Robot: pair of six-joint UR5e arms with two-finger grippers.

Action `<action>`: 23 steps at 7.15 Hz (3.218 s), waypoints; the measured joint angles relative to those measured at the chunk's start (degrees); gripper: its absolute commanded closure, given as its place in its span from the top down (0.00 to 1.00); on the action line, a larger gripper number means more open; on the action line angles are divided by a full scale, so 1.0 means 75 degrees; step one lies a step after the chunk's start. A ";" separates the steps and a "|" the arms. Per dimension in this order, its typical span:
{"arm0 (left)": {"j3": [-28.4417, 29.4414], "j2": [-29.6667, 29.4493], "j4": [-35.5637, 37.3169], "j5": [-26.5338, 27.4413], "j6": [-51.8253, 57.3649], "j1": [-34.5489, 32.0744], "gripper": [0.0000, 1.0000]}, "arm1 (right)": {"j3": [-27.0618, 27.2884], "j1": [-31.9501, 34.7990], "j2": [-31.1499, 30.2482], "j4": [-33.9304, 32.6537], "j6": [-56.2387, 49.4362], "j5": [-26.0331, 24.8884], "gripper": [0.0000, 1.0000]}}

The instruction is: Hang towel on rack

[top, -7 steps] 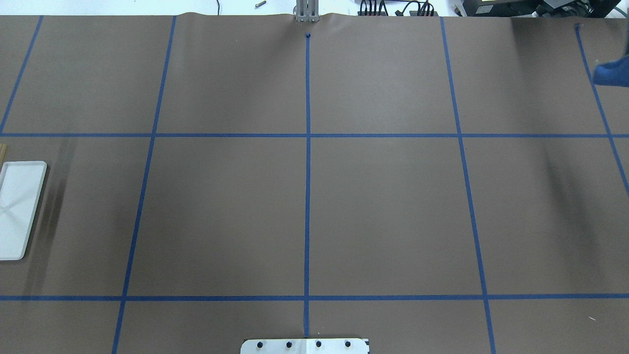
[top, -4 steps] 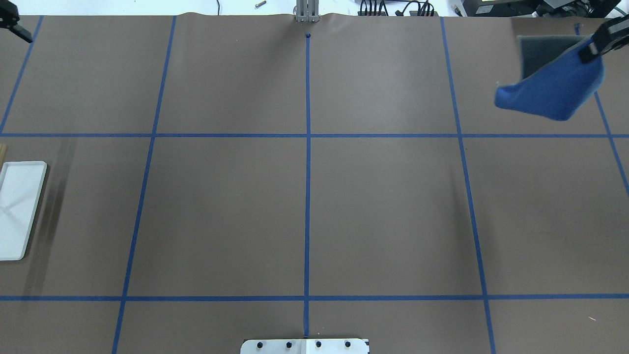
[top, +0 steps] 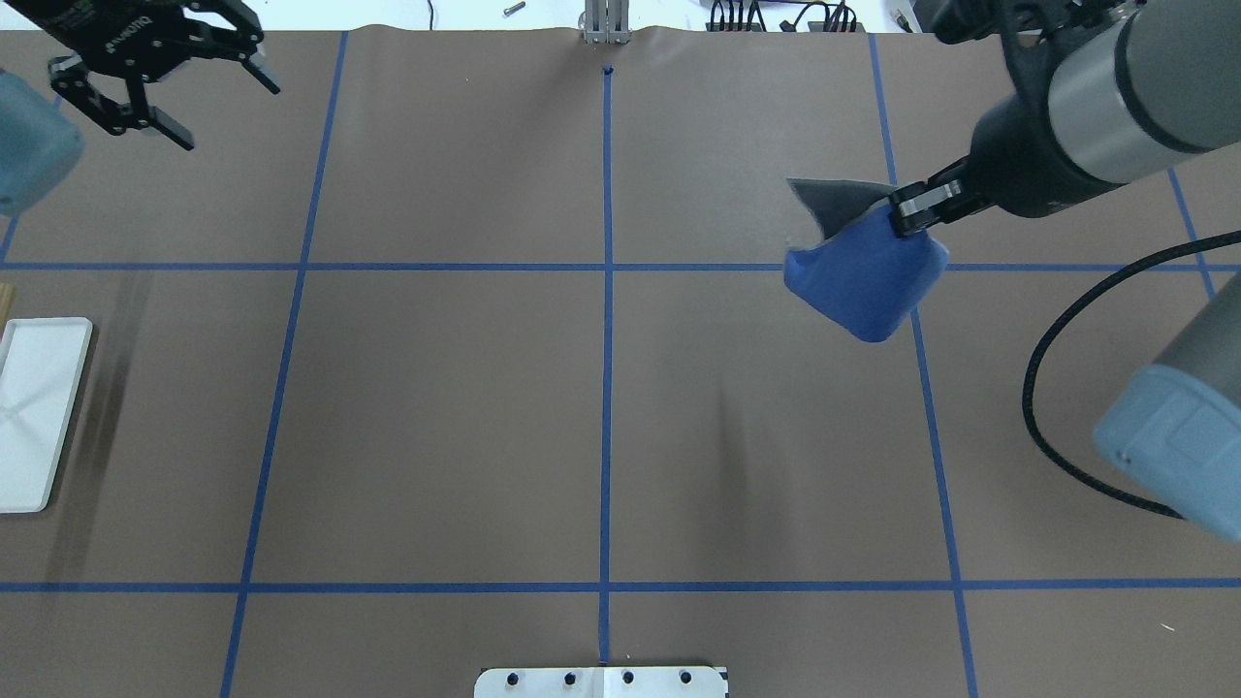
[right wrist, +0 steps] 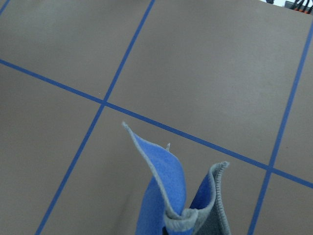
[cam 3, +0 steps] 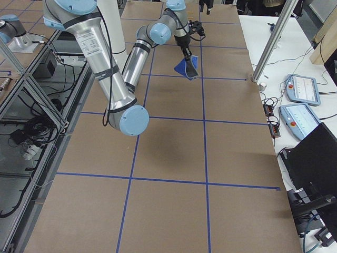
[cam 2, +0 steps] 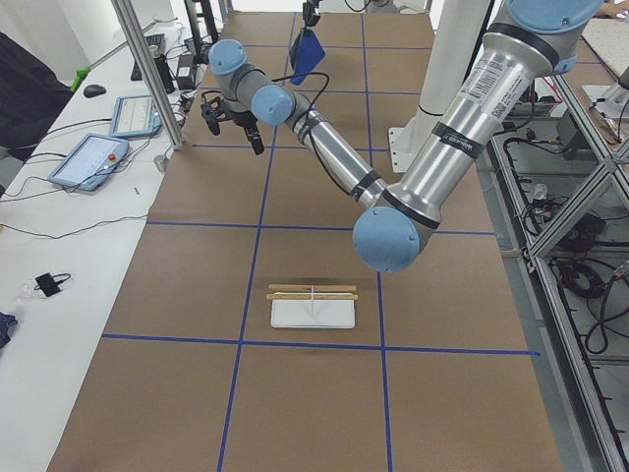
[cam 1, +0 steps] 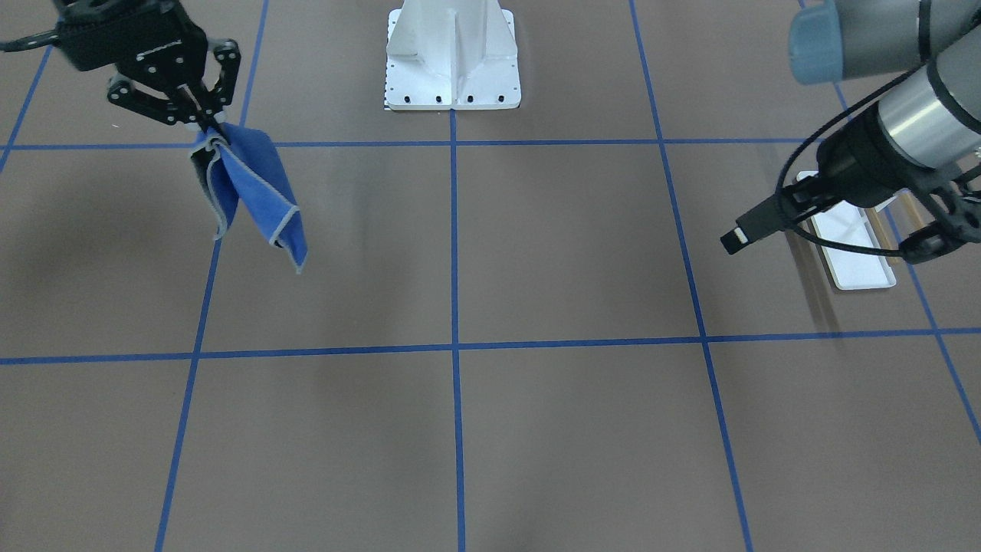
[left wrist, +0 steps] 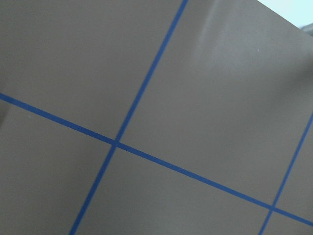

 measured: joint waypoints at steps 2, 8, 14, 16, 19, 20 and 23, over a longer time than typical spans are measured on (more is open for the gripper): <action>0.0035 -0.0471 -0.0781 -0.0079 -0.1413 0.0836 0.98 | 0.0015 -0.0771 0.0388 0.0415 0.0037 -0.0593 0.00; 0.1078 -0.1796 -0.2715 0.0157 -0.4128 0.2538 0.91 | -0.0254 -0.2709 0.0837 0.1291 0.0086 -0.2609 0.00; 0.1304 -0.1953 -0.3110 0.0150 -0.4573 0.2576 0.64 | -0.0271 -0.2713 0.0829 0.1310 0.0088 -0.2775 0.00; 0.1296 -0.1928 -0.3094 0.0143 -0.4576 0.2611 0.64 | -0.0300 -0.2698 0.0815 0.1316 0.0088 -0.2880 0.00; 0.1269 -0.1964 -0.3104 0.0148 -0.4930 0.2715 0.64 | -0.0399 -0.2595 0.0817 0.1333 0.0093 -0.2969 0.00; 0.1260 -0.1981 -0.3106 0.0148 -0.5015 0.2753 0.64 | -0.0474 -0.2578 0.0833 0.1365 0.0127 -0.2980 0.00; 0.1240 -0.1992 -0.3107 0.0149 -0.5069 0.2789 0.64 | -0.0563 -0.2569 0.0834 0.1492 0.0219 -0.3009 0.00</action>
